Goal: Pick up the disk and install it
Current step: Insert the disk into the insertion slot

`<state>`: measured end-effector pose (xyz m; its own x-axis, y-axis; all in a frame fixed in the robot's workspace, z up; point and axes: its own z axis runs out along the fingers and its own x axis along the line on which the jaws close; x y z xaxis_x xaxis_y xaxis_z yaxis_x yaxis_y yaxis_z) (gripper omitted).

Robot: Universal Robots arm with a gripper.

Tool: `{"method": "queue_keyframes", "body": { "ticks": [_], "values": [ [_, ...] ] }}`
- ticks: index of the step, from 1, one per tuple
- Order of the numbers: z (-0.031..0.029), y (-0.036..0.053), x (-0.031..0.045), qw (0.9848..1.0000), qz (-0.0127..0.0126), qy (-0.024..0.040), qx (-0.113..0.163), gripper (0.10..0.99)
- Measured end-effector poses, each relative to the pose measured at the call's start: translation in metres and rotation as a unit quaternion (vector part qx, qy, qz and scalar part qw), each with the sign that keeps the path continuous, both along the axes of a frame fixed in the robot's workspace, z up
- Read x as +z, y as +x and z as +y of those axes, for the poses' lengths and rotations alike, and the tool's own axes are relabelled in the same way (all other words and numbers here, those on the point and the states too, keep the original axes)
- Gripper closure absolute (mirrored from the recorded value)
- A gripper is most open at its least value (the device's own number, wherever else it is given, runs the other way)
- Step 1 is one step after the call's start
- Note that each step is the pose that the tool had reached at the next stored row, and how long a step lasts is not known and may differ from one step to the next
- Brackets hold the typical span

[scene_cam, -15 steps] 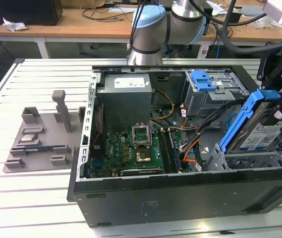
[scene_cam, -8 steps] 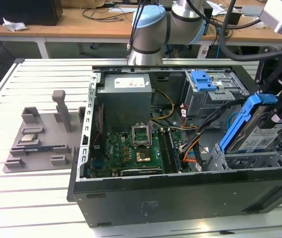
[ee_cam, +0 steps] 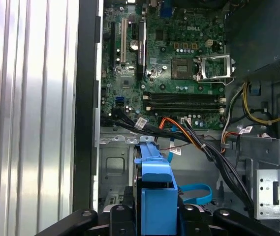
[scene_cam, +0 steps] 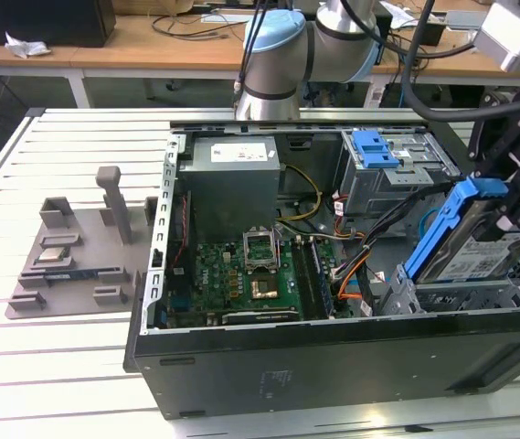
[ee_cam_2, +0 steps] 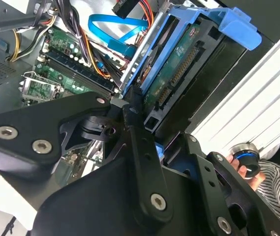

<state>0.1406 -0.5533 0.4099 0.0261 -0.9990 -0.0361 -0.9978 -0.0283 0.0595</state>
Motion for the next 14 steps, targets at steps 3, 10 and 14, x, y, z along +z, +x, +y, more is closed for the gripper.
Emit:
{"method": "queue_keyframes", "body": {
  "ticks": [3,10,14],
  "values": [
    [0.0,0.0,-0.0019,1.0,0.0,0.0,0.0,0.718],
    [0.0,0.0,-0.003,1.0,0.0,0.0,0.0,0.718],
    [0.0,0.0,-0.0031,1.0,0.0,0.0,0.0,0.643]
  ]
}}
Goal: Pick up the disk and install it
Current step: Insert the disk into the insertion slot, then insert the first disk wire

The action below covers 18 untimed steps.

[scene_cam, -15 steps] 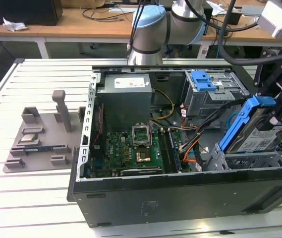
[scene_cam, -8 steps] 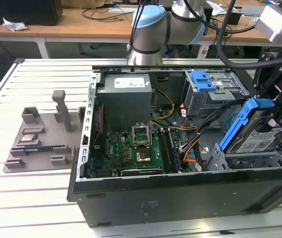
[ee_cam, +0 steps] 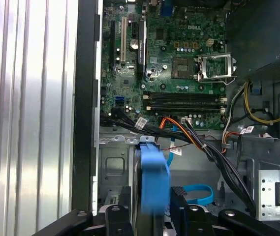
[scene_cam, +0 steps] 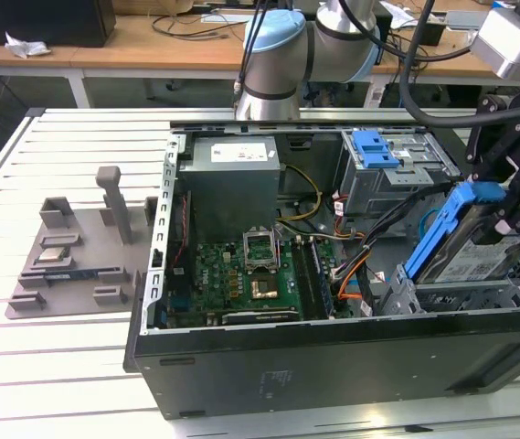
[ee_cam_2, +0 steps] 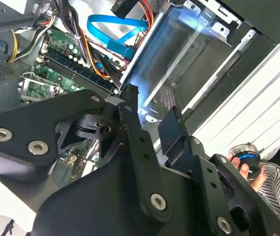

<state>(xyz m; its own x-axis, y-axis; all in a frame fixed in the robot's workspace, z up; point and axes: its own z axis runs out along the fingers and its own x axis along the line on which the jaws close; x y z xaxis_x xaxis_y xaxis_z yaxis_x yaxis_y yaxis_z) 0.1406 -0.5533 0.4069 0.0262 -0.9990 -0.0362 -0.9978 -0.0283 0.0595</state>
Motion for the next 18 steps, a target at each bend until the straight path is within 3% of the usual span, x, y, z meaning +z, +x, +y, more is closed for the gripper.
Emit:
{"method": "queue_keyframes", "body": {
  "ticks": [4,5,7,8,14,18],
  "values": [
    [0.0,0.0,0.0,1.0,0.0,-0.0001,0.0,0.659],
    [0.0,0.0,0.0,1.0,0.0,-0.0001,0.0,0.788],
    [0.0,0.0,0.0,1.0,0.0,-0.0001,0.0,0.788],
    [0.0,0.0,-0.0001,1.0,0.0,0.0,0.0,0.98],
    [0.0,0.0001,-0.0003,1.0,0.0,0.0,0.0,0.98],
    [0.0012,0.007,-0.0003,1.0,0.0,0.0,0.0,0.98]
  ]
}}
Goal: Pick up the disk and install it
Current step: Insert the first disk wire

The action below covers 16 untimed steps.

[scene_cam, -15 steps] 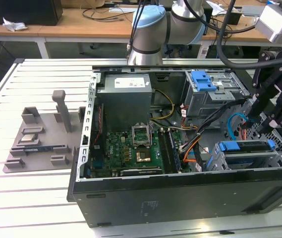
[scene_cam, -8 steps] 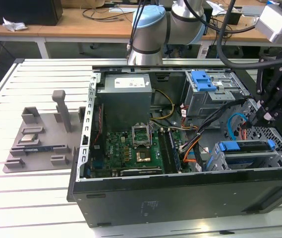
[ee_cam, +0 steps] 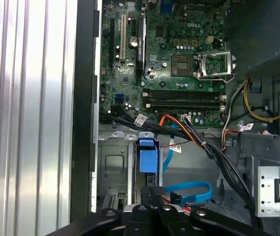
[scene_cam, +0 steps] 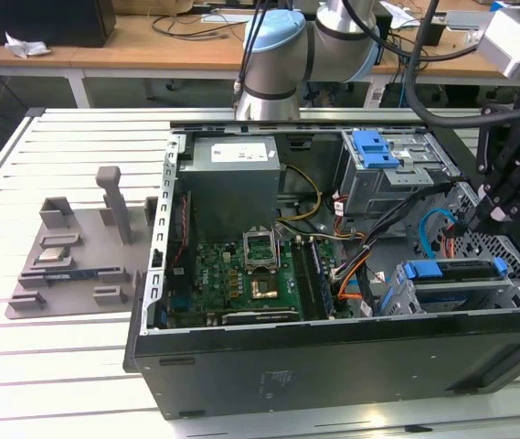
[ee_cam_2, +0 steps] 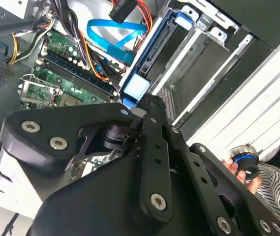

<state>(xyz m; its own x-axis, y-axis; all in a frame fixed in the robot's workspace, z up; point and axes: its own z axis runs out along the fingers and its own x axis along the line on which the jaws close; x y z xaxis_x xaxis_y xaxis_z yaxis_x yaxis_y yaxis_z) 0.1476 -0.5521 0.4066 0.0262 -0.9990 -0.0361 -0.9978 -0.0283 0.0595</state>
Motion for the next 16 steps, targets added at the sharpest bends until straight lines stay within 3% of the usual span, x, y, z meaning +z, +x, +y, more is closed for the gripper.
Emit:
{"method": "queue_keyframes", "body": {
  "ticks": [4,10,16],
  "values": [
    [0.0014,0.0078,0.0001,1.0,0.0,0.0,0.0,0.98],
    [0.0052,0.0285,-0.0002,1.0,0.0,-0.0006,0.0,0.98],
    [0.0101,0.0396,-0.0049,1.0,0.0005,-0.0019,0.0,0.98]
  ]
}}
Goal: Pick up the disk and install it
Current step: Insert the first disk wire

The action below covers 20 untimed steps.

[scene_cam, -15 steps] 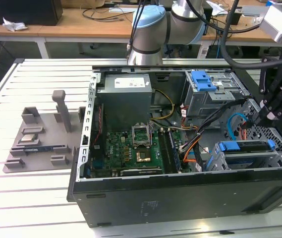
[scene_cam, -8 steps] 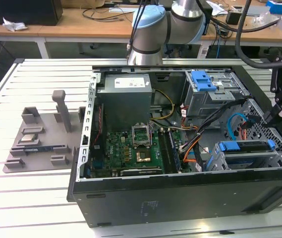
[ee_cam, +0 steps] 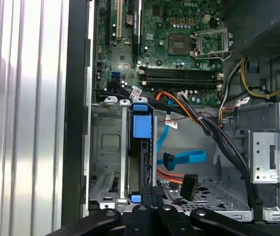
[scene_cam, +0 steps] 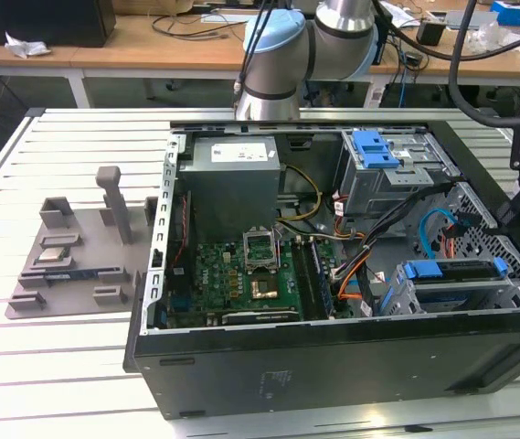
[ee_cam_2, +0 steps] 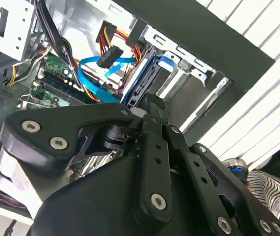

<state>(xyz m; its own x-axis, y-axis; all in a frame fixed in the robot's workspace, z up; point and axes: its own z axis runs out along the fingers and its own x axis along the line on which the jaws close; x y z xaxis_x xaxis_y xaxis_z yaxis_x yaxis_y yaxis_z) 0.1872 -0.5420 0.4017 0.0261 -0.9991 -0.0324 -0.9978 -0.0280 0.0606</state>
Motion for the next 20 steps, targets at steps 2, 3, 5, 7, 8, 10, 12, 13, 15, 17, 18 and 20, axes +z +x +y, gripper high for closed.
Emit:
{"method": "queue_keyframes", "body": {
  "ticks": [2,3,5,7,8,10,12,13,15,17,18,20],
  "values": [
    [0.0045,0.003,-0.0033,1.0,0.0002,-0.0005,0.0,0.98],
    [0.0083,0.0036,-0.0052,1.0,0.0002,-0.0008,0.0,0.98],
    [0.0134,0.0036,-0.0091,1.0,0.0002,-0.0008,0.0,0.98],
    [0.0184,0.0035,-0.0135,1.0,0.0002,-0.001,0.0,0.98],
    [0.0235,0.0036,-0.0175,1.0,0.0002,-0.0011,0.0,0.98],
    [0.0318,0.0036,-0.0235,1.0,0.0002,-0.0012,0.0,0.98],
    [0.0358,0.0036,-0.0271,1.0,0.0002,-0.0012,0.0,0.98],
    [0.0379,0.0036,-0.0289,1.0,0.0002,-0.0013,0.0,0.98],
    [0.0418,0.0035,-0.0322,1.0,0.0002,-0.0013,0.0,0.98],
    [0.042,0.0036,-0.0324,1.0,0.0002,-0.0014,0.0,0.98],
    [0.0421,0.0036,-0.0323,1.0,0.0002,-0.0015,0.0,0.98],
    [0.0422,0.0036,-0.0324,1.0,0.0002,-0.0014,0.0,0.973]
  ]
}}
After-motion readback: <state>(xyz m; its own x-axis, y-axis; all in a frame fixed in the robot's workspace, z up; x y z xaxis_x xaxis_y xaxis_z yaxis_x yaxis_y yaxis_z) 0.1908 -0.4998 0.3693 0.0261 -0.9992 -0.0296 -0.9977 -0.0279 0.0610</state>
